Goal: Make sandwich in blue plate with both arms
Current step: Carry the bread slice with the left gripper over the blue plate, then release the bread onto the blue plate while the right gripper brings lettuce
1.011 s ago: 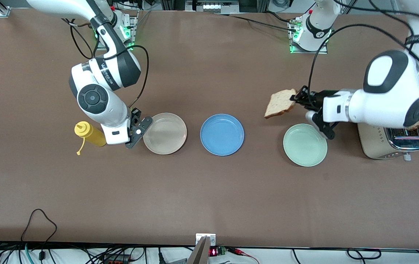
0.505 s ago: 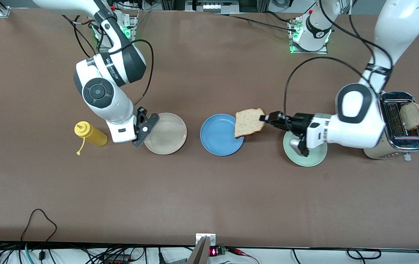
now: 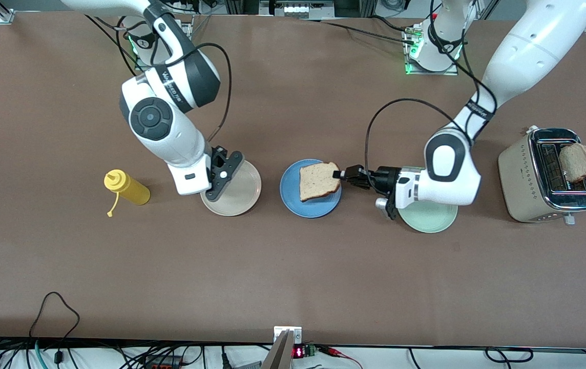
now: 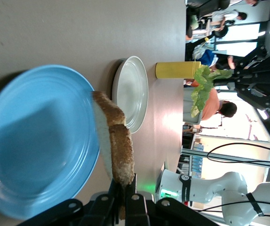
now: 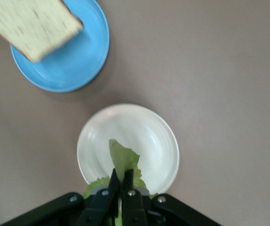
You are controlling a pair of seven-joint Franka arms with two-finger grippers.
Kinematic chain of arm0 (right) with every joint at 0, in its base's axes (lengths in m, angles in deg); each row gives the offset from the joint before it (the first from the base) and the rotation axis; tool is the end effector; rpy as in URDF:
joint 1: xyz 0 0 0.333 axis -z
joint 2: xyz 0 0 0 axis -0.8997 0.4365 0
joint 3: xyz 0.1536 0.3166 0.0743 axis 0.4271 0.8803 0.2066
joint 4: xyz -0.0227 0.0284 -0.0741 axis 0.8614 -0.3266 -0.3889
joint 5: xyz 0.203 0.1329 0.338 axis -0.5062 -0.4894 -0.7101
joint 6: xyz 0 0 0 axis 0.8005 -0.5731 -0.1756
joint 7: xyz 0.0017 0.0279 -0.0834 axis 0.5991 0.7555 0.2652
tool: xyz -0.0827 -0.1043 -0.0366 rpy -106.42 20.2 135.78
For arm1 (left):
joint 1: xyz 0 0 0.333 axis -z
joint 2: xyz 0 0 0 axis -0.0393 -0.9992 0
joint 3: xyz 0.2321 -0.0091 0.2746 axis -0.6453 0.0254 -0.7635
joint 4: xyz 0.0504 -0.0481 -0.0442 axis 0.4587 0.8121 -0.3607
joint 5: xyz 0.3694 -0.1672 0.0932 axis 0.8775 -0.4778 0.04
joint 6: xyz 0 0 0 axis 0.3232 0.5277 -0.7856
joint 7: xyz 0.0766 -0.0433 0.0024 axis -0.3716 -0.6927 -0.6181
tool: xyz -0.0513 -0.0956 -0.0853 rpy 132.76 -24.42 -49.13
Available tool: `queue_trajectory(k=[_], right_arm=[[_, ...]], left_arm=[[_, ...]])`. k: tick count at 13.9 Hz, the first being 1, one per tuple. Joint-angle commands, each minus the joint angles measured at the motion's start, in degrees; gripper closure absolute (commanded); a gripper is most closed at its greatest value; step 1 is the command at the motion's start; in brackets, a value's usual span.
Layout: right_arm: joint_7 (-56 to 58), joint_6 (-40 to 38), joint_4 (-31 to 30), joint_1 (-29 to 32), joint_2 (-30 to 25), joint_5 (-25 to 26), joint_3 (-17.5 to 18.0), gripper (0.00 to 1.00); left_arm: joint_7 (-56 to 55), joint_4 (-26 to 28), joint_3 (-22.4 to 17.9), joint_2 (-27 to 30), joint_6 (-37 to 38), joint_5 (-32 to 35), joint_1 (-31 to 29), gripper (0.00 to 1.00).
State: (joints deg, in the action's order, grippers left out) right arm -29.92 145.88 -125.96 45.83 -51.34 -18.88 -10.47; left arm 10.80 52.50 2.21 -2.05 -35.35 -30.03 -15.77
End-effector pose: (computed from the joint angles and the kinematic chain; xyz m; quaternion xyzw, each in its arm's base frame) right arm 0.6334 0.3575 0.3871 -0.8712 -0.4884 -0.0056 0.0488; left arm 0.6160 -0.2840 0.2062 0.8174 -0.0791 -0.0710 0.5662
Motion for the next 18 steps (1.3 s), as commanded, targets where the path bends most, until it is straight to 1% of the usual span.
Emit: queue_trajectory(k=[1,4,6,11,12,13,14,16,18], right_arm=[[-0.9,3.0,2.5,-1.7,2.5,-3.3,0.1,1.00],[-0.9,5.7,2.6,-2.9,2.9,-5.7,0.1,1.00],[-1.6,7.6,3.0,-3.2,3.2,-6.9,0.1,1.00],[-5.9,15.6,3.1,-6.1,5.4,-7.0,0.1,1.00],[-6.7,17.6,3.2,-6.8,6.0,-7.0,0.1,1.00],[-7.3,19.6,3.2,-7.7,6.6,-7.0,0.1,1.00],[-7.3,21.0,3.3,-8.3,7.1,-7.0,0.1,1.00],[-7.3,21.2,6.0,-9.7,8.7,-7.0,0.1,1.00],[-7.3,21.6,7.9,-11.3,10.3,-7.0,0.1,1.00]], left_arm=[[7.2,0.8,0.2,-1.8,-3.9,-6.3,1.9,1.00],[7.6,0.3,0.2,-3.1,-8.0,-6.7,3.9,1.00],[7.7,0.3,0.0,-3.6,-8.3,-6.6,3.9,1.00],[7.7,0.2,-0.4,-4.3,-8.4,-6.4,4.6,0.99],[6.8,0.2,-0.5,-4.3,-8.4,-6.4,4.6,0.86],[7.7,0.0,-1.0,-4.2,-8.4,-5.6,4.6,0.27],[8.4,0.1,-1.8,-3.8,-8.2,-4.7,4.5,0.00],[8.4,0.7,-2.1,-1.6,-8.2,0.0,3.7,0.00],[8.4,2.1,-2.7,0.6,-7.7,0.7,2.7,0.00]])
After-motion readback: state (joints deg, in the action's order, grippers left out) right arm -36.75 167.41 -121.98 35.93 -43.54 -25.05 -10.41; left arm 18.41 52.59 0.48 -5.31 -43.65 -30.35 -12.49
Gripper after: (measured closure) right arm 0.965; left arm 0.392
